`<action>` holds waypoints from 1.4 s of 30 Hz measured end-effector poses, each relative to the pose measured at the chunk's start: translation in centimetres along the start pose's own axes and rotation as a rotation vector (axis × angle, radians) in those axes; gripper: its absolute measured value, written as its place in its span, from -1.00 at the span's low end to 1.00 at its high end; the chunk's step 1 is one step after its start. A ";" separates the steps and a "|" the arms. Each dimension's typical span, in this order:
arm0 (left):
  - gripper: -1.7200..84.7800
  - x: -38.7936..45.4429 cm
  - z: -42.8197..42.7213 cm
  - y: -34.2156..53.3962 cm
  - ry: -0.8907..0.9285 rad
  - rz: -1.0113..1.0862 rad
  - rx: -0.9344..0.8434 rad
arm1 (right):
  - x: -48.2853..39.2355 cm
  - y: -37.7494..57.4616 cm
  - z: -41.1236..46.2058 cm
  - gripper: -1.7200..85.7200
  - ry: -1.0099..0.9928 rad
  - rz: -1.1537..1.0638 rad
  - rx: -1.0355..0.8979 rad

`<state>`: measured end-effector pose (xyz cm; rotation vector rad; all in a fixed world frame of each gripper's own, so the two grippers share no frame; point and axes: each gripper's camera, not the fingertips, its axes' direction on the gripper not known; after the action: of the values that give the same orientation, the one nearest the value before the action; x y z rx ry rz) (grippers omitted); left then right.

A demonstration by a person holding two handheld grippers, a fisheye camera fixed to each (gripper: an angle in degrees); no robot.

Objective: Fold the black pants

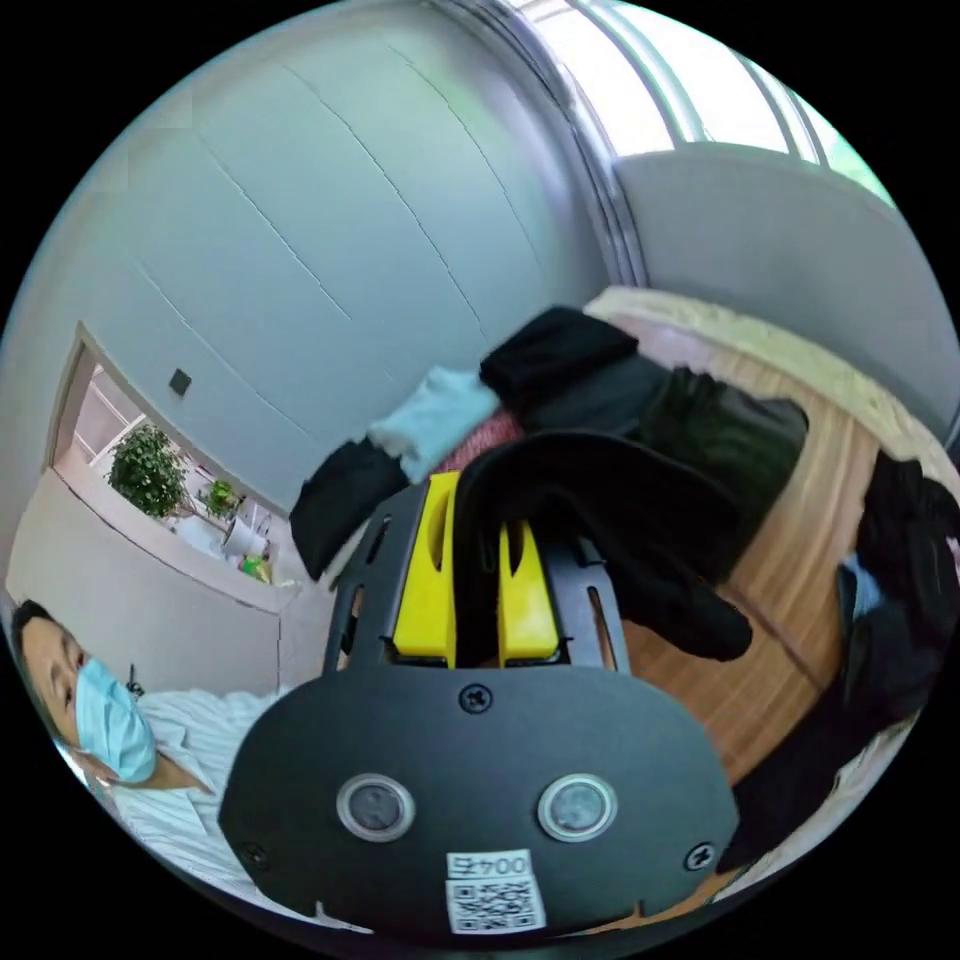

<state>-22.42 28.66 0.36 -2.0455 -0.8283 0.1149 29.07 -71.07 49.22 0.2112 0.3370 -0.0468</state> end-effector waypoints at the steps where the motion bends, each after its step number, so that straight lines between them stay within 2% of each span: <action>1: -0.96 0.2 -0.3 0.1 -0.002 0.001 0.000 | 0.2 -3.0 -0.2 -0.81 -0.001 -0.021 0.072; 4: -0.96 0.6 -1.0 0.3 0.005 -0.004 0.001 | 3.3 -9.5 1.9 -0.79 0.045 0.011 0.156; 7: -0.95 1.1 -1.6 0.6 0.008 -0.006 0.001 | 11.8 -11.9 7.8 -0.81 -0.047 0.370 0.037; 9: -0.95 1.4 -1.8 0.7 0.007 -0.010 0.002 | 15.1 -10.4 10.6 -0.94 0.026 0.509 0.012; 10: -0.95 1.7 -2.0 0.8 0.001 -0.016 0.002 | 16.5 -8.7 11.5 -0.95 0.021 0.550 0.043; 13: -0.95 2.3 -2.3 1.1 -0.005 -0.018 0.002 | 19.2 -3.4 12.6 -0.97 -0.222 0.558 0.128; 17: -0.94 3.1 -2.6 1.4 -0.005 -0.025 0.001 | 19.5 6.6 12.2 -0.98 -0.377 0.527 0.107; 22: -0.94 4.1 -2.5 1.9 -0.005 -0.034 -0.003 | 19.0 22.8 11.0 -0.98 -0.414 0.618 0.025; 27: -0.94 5.0 -2.1 2.3 0.008 -0.047 -0.005 | 17.2 38.6 8.4 -0.98 -0.507 0.843 0.083; 30: -0.94 6.0 -1.8 2.3 -0.018 -0.055 -0.011 | 13.7 44.1 5.6 -0.98 -0.432 0.868 0.108; 32: -0.94 8.2 -1.9 2.5 -0.121 -0.102 -0.042 | 10.3 45.8 2.7 -0.98 -0.248 0.782 0.024; 34: -0.94 11.0 -2.0 3.9 -0.149 -0.122 -0.053 | 7.6 46.6 0.5 -0.97 -0.071 0.687 -0.045; 37: -0.94 16.4 -2.3 8.8 -0.110 -0.094 0.065 | 4.5 48.4 -3.1 -0.96 0.133 0.592 -0.043; 40: -0.95 21.1 -1.7 14.6 -0.057 -0.061 0.196 | 3.5 50.5 -5.6 -0.93 0.106 0.603 0.052; 42: -0.95 23.2 -0.8 17.1 -0.055 -0.083 0.197 | 3.4 51.7 -6.4 -0.89 0.061 0.634 0.114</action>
<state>4.49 35.50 -7.16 -1.8283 -0.8983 0.1993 34.40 -19.26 52.42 0.4252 0.3164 0.5682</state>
